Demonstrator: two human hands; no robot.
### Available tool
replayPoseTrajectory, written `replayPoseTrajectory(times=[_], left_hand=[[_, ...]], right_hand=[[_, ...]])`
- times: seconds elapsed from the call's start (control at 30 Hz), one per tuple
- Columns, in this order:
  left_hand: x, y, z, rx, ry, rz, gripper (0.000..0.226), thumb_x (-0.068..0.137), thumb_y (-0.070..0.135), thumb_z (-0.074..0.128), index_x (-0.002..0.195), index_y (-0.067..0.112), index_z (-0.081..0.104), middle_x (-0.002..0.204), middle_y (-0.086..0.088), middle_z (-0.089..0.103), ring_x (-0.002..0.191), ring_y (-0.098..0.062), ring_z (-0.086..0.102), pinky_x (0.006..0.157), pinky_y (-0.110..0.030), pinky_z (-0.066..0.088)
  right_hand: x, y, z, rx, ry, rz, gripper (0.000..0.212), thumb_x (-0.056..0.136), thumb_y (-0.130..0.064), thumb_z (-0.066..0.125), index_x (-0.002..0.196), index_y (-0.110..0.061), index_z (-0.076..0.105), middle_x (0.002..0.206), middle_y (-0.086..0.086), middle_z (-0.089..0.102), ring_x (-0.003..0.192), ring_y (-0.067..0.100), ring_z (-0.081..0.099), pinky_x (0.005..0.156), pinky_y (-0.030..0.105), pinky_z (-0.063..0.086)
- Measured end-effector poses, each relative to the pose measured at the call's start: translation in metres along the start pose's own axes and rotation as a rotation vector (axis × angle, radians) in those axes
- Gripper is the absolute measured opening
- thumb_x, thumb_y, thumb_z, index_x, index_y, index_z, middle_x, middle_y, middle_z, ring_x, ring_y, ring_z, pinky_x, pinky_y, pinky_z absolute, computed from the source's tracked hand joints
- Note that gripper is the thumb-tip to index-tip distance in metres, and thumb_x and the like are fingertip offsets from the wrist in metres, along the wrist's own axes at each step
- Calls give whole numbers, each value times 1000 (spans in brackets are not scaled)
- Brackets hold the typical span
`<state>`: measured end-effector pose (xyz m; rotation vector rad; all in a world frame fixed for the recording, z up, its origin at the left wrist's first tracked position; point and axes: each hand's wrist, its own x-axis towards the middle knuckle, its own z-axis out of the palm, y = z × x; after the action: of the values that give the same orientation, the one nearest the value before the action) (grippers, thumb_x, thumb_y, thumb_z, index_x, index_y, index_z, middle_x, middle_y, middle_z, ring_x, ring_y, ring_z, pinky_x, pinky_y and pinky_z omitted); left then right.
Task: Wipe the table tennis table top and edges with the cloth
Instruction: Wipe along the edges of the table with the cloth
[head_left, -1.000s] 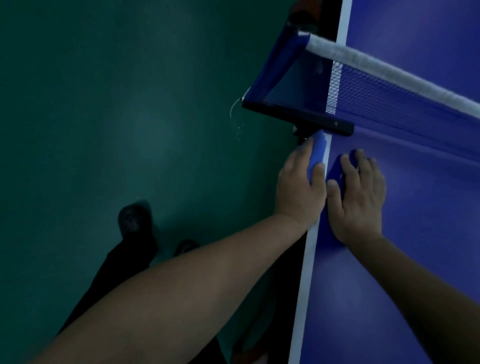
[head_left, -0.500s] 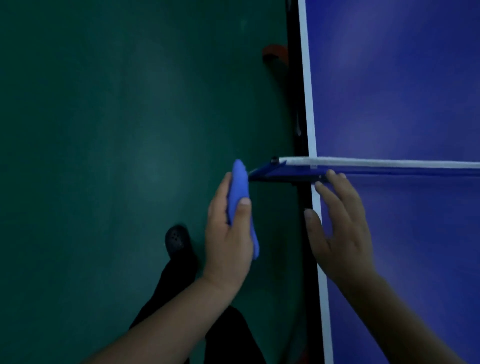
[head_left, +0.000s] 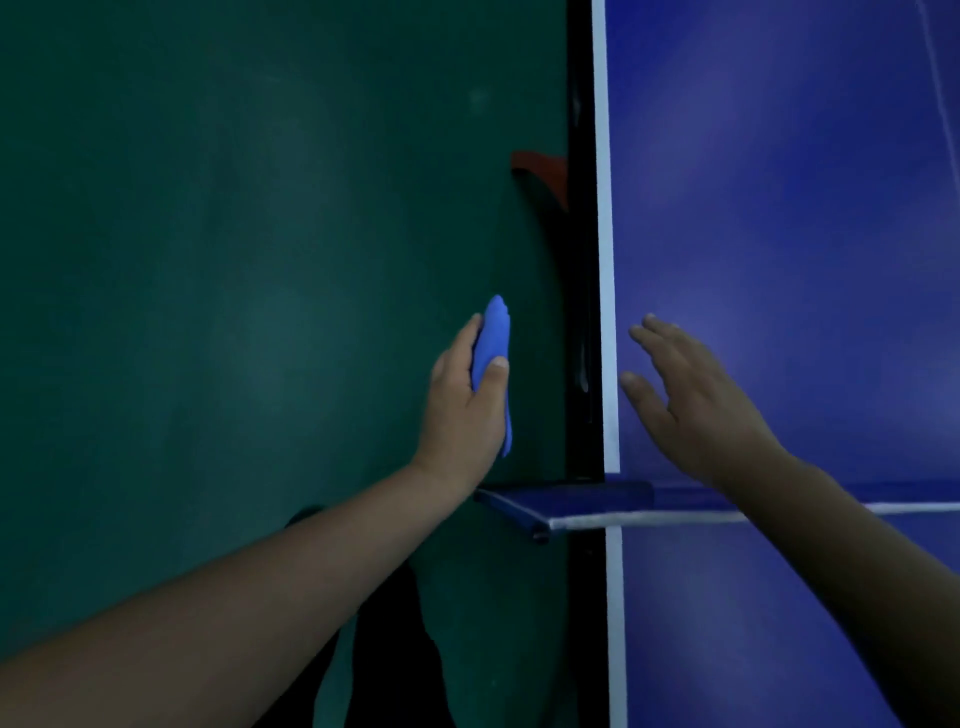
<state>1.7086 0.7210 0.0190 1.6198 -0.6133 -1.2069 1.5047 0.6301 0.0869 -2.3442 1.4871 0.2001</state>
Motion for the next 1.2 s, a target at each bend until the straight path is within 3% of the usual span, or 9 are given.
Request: replayPoseTrajectory(times=[0.23, 0.3, 0.4, 0.5, 0.63, 0.8, 0.93, 1.07, 1.2], left_hand=[[64, -49, 71, 55, -217, -45, 60, 105, 25, 50, 159, 21, 25, 162, 3, 30, 144, -6, 31, 113, -15, 20], [75, -64, 92, 22, -323, -67, 63, 105, 26, 51, 160, 23, 20, 165, 8, 24, 149, -6, 24, 120, -20, 17], [77, -85, 121, -38, -408, -67, 63, 108, 34, 41, 160, 30, 7, 167, 15, 10, 153, -4, 9, 127, -35, 10], [70, -95, 139, -31, -366, -14, 63, 106, 46, 27, 160, 30, 1, 168, 16, -1, 153, 1, -2, 127, -32, 2], [82, -86, 150, 1, -294, 53, 69, 99, 56, 22, 159, 29, 0, 169, 10, -6, 152, 0, -11, 116, -9, -7], [150, -61, 162, -2, -130, 120, 58, 107, 31, 25, 159, 5, 17, 168, -8, 15, 155, -18, 8, 125, -26, 4], [106, -82, 152, -14, -266, 144, 65, 106, 40, 25, 161, 13, 5, 170, 0, 3, 156, -11, 0, 127, -37, 5], [56, -110, 137, 69, -494, 84, 88, 96, 74, 20, 160, 21, -9, 168, 9, -14, 152, -2, -13, 123, -19, -4], [105, -83, 150, -42, -320, 29, 85, 94, 63, 34, 161, 18, 6, 169, 0, 6, 152, -1, 6, 119, -11, 7]], right_hand=[[112, 68, 46, -128, 8, 73, 79, 93, -64, 19, 160, -22, 24, 169, 5, 10, 155, 33, 6, 124, 49, 9], [123, 67, 61, -114, 84, 157, 75, 94, -65, 13, 161, -31, 15, 170, 0, 4, 155, 29, -1, 124, 51, 3], [123, 69, 74, -75, 191, 141, 66, 99, -59, 20, 160, -33, 20, 169, -3, 8, 155, 26, 0, 124, 52, 1], [123, 76, 76, -46, 224, 124, 62, 101, -55, 26, 159, -31, 25, 169, -2, 11, 156, 27, 2, 124, 53, 1], [124, 78, 77, -19, 244, 104, 61, 102, -52, 28, 159, -29, 26, 169, -1, 12, 155, 28, 3, 124, 54, 2], [127, 80, 78, -26, 264, 100, 61, 102, -52, 29, 158, -27, 28, 168, 1, 15, 155, 30, 6, 123, 56, 5], [126, 80, 77, -21, 257, 100, 62, 101, -53, 27, 159, -28, 27, 169, -1, 13, 156, 28, 4, 124, 55, 3], [126, 81, 78, -31, 259, 97, 63, 101, -54, 26, 159, -28, 26, 169, -1, 13, 156, 28, 4, 124, 54, 3], [125, 81, 78, -25, 258, 102, 64, 101, -55, 26, 159, -27, 26, 169, 1, 13, 156, 29, 4, 124, 54, 3]])
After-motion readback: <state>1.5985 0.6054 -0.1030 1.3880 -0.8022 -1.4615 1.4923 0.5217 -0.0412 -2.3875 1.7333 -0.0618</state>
